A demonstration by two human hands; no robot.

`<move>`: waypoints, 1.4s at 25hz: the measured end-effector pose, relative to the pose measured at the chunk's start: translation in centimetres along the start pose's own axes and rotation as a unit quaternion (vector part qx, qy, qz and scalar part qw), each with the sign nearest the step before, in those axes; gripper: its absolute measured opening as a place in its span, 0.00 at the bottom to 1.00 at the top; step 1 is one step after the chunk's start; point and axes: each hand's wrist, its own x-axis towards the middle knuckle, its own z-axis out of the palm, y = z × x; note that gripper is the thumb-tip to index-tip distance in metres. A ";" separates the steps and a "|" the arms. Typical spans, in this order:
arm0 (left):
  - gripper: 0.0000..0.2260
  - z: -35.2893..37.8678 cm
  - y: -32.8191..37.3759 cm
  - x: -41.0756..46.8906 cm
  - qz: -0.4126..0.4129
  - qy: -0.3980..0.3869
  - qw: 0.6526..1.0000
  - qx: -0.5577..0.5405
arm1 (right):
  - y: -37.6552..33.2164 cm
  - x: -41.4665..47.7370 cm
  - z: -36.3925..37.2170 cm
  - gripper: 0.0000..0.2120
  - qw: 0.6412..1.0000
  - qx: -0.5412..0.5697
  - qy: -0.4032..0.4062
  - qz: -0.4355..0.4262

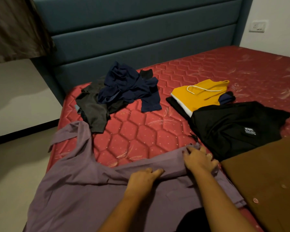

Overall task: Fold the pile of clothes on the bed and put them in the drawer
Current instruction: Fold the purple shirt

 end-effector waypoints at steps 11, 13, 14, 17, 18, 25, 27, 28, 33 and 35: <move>0.25 1.7 1.5 -0.2 0.033 0.035 0.999 0.011 | 0.2 2.2 0.2 0.17 0.912 0.386 0.141 -0.005; 0.22 1.6 1.8 0.1 0.040 0.018 0.999 0.024 | 0.6 2.3 0.3 0.16 0.923 0.361 0.132 -0.013; 0.21 1.7 1.9 0.2 0.036 0.019 0.999 0.021 | 0.9 2.4 0.4 0.16 0.934 0.336 0.114 -0.030; 0.22 1.6 2.2 1.2 0.032 0.010 0.999 -0.028 | 0.4 2.9 0.1 0.14 0.914 0.379 0.079 -0.121; 0.23 1.1 2.5 1.5 0.033 0.001 0.998 -0.045 | -0.1 3.0 -0.3 0.14 0.894 0.419 0.097 -0.127; 0.31 1.7 3.9 2.6 -0.022 -0.069 0.991 -0.116 | 1.4 4.8 1.3 0.21 0.909 0.384 0.159 -0.022; 0.31 2.0 4.3 2.8 -0.036 -0.075 0.988 -0.127 | 1.0 4.7 2.1 0.24 0.941 0.258 0.191 -0.107; 0.31 1.9 4.5 2.9 -0.039 -0.079 0.987 -0.131 | 0.3 4.6 2.3 0.25 0.940 0.194 0.231 -0.159; 0.35 0.7 2.6 2.7 -0.064 -0.066 0.967 -0.236 | -0.6 3.5 4.4 0.27 0.956 -0.114 0.111 -0.245; 0.30 0.3 -0.7 1.3 -0.140 -0.012 0.965 -0.221 | -0.1 3.7 5.1 0.24 0.964 -0.193 0.063 -0.169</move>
